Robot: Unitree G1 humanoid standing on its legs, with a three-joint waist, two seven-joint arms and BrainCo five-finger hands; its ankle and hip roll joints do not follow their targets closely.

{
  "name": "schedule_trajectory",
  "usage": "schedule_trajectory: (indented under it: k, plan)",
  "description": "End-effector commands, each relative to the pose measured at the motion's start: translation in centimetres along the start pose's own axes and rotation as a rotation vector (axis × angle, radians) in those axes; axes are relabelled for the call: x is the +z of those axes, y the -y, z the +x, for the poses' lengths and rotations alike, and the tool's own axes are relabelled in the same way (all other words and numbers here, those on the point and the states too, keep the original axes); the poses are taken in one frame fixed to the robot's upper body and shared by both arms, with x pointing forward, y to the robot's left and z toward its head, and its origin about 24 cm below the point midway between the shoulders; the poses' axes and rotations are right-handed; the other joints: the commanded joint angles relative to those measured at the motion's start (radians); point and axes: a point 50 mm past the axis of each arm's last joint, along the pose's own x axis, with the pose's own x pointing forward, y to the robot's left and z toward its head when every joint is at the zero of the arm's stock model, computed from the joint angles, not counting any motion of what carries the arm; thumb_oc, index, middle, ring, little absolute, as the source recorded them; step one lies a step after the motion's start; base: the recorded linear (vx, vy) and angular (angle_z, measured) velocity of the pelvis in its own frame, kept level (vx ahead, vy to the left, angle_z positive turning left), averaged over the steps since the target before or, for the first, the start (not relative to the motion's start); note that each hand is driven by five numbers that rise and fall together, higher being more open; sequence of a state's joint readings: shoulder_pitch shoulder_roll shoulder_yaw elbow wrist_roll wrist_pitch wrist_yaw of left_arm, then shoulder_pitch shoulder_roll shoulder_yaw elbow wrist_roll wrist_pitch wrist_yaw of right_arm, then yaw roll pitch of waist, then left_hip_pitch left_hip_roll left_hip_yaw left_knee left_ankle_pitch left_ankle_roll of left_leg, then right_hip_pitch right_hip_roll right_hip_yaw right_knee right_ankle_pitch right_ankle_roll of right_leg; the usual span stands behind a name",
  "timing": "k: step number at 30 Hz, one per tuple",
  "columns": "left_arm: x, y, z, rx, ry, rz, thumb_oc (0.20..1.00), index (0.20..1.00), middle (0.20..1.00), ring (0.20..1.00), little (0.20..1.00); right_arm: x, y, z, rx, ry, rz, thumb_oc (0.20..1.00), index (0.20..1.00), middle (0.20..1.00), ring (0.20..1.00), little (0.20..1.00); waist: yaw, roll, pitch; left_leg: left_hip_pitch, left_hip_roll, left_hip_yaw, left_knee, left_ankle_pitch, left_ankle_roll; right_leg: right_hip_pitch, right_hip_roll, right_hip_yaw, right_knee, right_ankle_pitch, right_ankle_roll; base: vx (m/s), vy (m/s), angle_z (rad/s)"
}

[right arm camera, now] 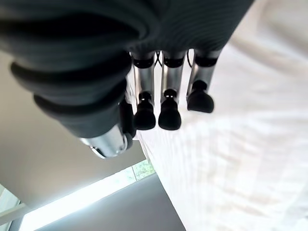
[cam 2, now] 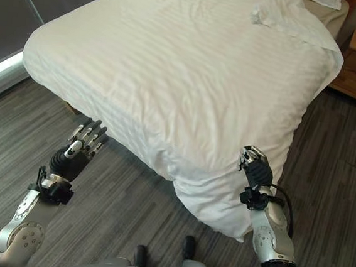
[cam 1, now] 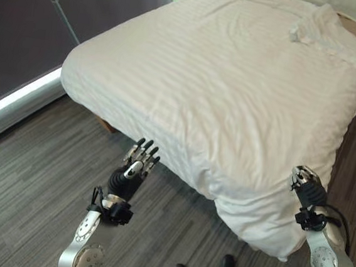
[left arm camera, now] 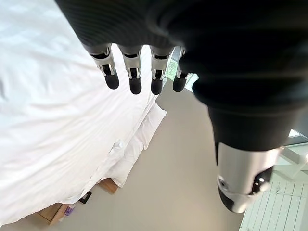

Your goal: Making the bed.

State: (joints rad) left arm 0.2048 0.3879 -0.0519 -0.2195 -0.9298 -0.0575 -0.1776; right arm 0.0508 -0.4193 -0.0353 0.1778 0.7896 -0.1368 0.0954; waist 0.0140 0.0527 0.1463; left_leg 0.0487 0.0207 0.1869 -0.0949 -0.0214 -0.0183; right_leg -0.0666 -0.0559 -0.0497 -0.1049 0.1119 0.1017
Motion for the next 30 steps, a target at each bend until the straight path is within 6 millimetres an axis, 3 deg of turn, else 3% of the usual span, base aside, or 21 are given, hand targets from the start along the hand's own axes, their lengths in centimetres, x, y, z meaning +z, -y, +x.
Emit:
schedule_trajectory:
  k: [1,2,8,12,17,22,27,29,30]
  plan:
    - [1.0,0.3,1.0,-0.037,0.069,0.022,1.000,1.000,1.000,1.000,1.000,1.4,-0.3,1.3,0.004,0.095,0.055,0.200,0.200,0.200,0.200,0.200,-0.019,-0.036,-0.007,-0.026,0.003,-0.067,0.008,0.041,-0.024,0.029,-0.045,-0.001,0.018,-0.020,0.041,0.01,-0.027,0.06]
    - [0.9,0.3,1.0,-0.046,0.060,0.026,1.000,1.000,1.000,1.000,1.000,0.4,0.5,1.0,-0.029,0.049,0.052,0.200,0.200,0.200,0.200,0.200,-0.023,-0.031,-0.004,-0.027,0.004,-0.068,0.008,0.042,-0.024,0.026,-0.044,0.001,0.018,-0.020,0.040,0.00,0.000,0.00]
    - [0.9,0.6,1.4,-0.064,0.062,0.016,1.000,1.000,1.000,1.000,1.000,-0.3,1.3,1.7,-0.077,0.020,0.074,0.200,0.200,0.200,0.200,0.200,-0.024,-0.014,0.014,-0.049,0.004,-0.070,0.008,0.051,-0.029,0.002,-0.042,0.004,0.018,-0.016,0.038,-0.01,-0.009,0.00]
    - [1.0,1.0,1.7,-0.086,0.062,0.017,1.000,1.000,1.000,1.000,1.000,0.2,1.7,2.9,-0.124,0.027,0.076,0.200,0.200,0.200,0.200,0.200,-0.016,0.008,0.032,-0.082,0.004,-0.073,0.008,0.063,-0.031,-0.029,-0.043,0.005,0.018,-0.009,0.036,-0.04,-0.024,0.00]
    - [1.4,1.7,1.8,-0.132,0.061,0.033,1.000,1.000,1.000,1.000,1.000,2.7,2.1,5.6,-0.150,0.055,-0.009,0.200,0.200,0.200,0.200,0.200,0.013,0.040,0.067,-0.151,0.005,-0.075,0.008,0.085,-0.037,-0.102,-0.042,0.003,0.018,0.007,0.034,-0.05,-0.033,-0.04]
    - [1.3,2.2,2.1,-0.158,0.056,0.029,1.000,1.000,1.000,1.000,1.000,2.3,2.6,6.3,-0.205,0.031,0.010,0.200,0.200,0.200,0.200,0.200,0.022,0.058,0.094,-0.186,0.005,-0.071,0.008,0.092,-0.039,-0.139,-0.040,0.005,0.018,0.014,0.034,-0.01,-0.004,-0.01]
    - [1.1,2.4,2.0,-0.151,0.060,0.009,1.000,1.000,1.000,1.000,1.000,-0.5,5.0,4.8,-0.354,-0.052,0.103,0.200,0.200,0.200,0.200,0.200,0.027,0.087,0.124,-0.212,0.002,-0.064,0.008,0.096,-0.040,-0.170,-0.043,0.016,0.018,0.021,0.033,0.00,0.009,-0.05]
    - [1.0,2.4,2.0,-0.152,0.058,0.003,1.000,1.000,1.000,1.000,1.000,-2.2,6.4,3.6,-0.436,-0.114,0.129,0.200,0.200,0.200,0.200,0.200,0.027,0.102,0.132,-0.221,0.001,-0.060,0.008,0.097,-0.041,-0.181,-0.044,0.019,0.018,0.022,0.033,0.02,0.020,-0.05]
    - [0.9,2.6,2.0,-0.160,0.056,0.001,1.000,1.000,1.000,1.000,1.000,-3.8,8.2,1.9,-0.526,-0.194,0.128,0.200,0.200,0.200,0.200,0.200,0.024,0.114,0.141,-0.229,0.000,-0.059,0.008,0.098,-0.042,-0.190,-0.046,0.021,0.018,0.023,0.033,0.00,0.000,0.00]
